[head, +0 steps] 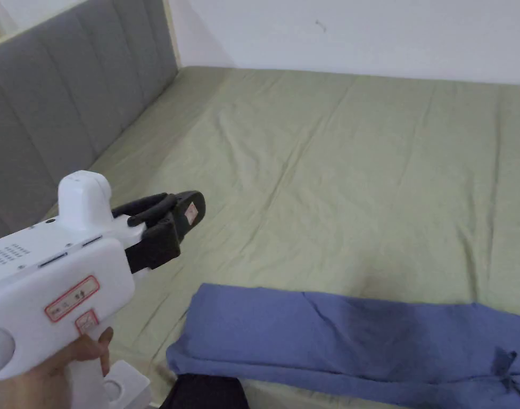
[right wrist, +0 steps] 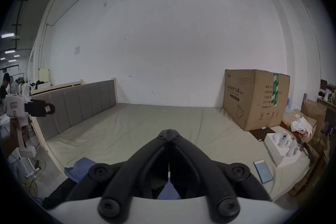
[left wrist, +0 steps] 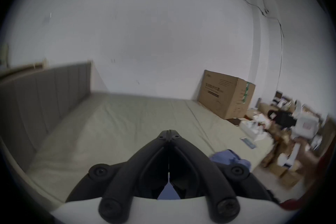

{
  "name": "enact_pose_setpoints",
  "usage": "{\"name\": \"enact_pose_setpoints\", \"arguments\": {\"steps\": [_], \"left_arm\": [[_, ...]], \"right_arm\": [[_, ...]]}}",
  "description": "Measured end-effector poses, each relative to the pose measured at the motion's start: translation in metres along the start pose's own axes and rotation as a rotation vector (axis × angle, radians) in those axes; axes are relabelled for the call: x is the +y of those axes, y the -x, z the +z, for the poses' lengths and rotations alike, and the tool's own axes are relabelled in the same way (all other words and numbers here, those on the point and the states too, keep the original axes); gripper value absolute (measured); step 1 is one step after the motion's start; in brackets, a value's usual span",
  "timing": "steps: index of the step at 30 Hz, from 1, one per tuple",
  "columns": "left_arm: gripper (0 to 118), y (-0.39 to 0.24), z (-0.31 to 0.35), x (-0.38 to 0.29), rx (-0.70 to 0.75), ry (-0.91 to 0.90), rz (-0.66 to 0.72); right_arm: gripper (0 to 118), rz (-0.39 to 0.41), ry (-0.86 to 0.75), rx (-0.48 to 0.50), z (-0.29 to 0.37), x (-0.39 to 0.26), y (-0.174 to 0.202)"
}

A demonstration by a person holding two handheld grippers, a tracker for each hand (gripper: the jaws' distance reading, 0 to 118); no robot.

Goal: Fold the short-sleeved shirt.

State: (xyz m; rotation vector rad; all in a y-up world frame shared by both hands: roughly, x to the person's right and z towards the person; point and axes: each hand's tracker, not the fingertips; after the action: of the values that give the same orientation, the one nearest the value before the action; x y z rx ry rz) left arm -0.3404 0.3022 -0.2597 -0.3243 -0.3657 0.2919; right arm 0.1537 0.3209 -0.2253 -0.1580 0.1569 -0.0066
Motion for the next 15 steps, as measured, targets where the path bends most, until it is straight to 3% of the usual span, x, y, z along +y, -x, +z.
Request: {"name": "enact_pose_setpoints", "arguments": {"steps": [1, 2, 3, 5, 6, 8, 12, 13, 15], "left_arm": [[1, 0.012, -0.010, 0.000, -0.011, 0.052, 0.085], [13, 0.031, -0.017, -0.007, -0.014, 0.082, 0.145], [33, 0.045, -0.024, -0.015, 0.007, 0.136, 0.186], [99, 0.077, -0.041, -0.032, 0.020, 0.235, 0.306], [112, 0.091, -0.050, -0.044, 0.029, 0.296, 0.340], [113, 0.116, -0.070, -0.068, -0.002, 0.457, 0.412], [113, 0.158, -0.093, -0.107, 0.089, 0.570, 0.545], [113, 0.146, -0.090, -0.110, 0.176, 0.582, 0.507], [113, 0.147, -0.099, -0.120, 0.255, 0.658, 0.374]], "right_arm": [[0, -0.019, 0.017, 0.016, -0.001, -0.001, -0.002], [0, -0.051, 0.032, 0.034, -0.002, -0.003, -0.005], [0, -0.080, 0.040, 0.043, -0.001, -0.006, -0.005], [0, -0.109, 0.074, 0.073, -0.002, -0.009, -0.007], [0, -0.106, 0.079, 0.065, -0.003, -0.011, -0.007], [0, -0.119, 0.100, 0.098, -0.004, -0.014, -0.007], [2, -0.093, 0.119, 0.097, -0.003, -0.018, -0.003], [13, -0.084, 0.115, 0.088, -0.002, -0.020, -0.002], [83, -0.079, 0.120, 0.100, -0.003, -0.021, -0.003]]}}
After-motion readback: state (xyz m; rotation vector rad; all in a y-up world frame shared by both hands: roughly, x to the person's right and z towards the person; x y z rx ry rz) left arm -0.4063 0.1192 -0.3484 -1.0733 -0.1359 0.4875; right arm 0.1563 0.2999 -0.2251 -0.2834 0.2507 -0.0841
